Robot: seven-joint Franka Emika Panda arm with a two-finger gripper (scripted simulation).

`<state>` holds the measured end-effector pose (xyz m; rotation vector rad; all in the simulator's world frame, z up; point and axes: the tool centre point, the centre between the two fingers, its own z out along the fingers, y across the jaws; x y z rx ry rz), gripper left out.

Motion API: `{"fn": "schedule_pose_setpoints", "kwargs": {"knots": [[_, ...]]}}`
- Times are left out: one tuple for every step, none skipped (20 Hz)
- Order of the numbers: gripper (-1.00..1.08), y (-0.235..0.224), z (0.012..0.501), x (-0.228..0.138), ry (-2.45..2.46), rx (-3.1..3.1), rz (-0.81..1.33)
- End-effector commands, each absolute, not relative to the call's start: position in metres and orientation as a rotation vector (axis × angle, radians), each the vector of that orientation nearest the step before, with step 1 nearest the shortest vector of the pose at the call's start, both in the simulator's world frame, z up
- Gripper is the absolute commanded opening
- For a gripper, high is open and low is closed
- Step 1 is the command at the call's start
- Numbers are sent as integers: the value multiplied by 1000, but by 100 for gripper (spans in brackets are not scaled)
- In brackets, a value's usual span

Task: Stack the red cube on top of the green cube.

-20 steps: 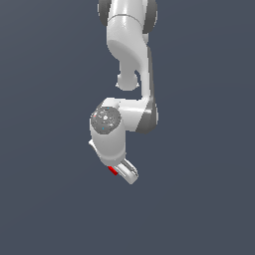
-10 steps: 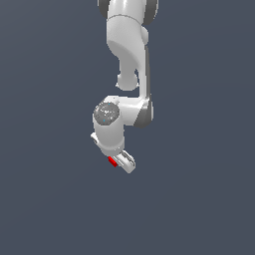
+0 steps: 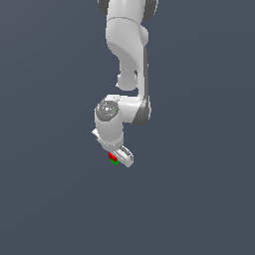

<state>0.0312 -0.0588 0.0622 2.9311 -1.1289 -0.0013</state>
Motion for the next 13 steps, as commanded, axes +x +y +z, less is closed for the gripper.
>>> {"fn": "schedule_pose_setpoints", "kwargs": {"knots": [[-100,-59,61,28,-1129,2932,1],[-100,-59,60,28,-1129,2932,1],[-100,-59,60,28,-1129,2932,1],[100,-59,60,28,-1129,2932,1],[100,-59,60,28,-1129,2932,1],[100,-59,60,28,-1129,2932,1],[100,-59,60,28,-1129,2932,1],[100,-59,60,28,-1129,2932,1],[100,-59,60,28,-1129,2932,1],[100,-59,60,28,-1129,2932,1],[100,-59,60,28,-1129,2932,1],[100,-59,60,28,-1129,2932,1],[100,-59,60,28,-1129,2932,1]]}}
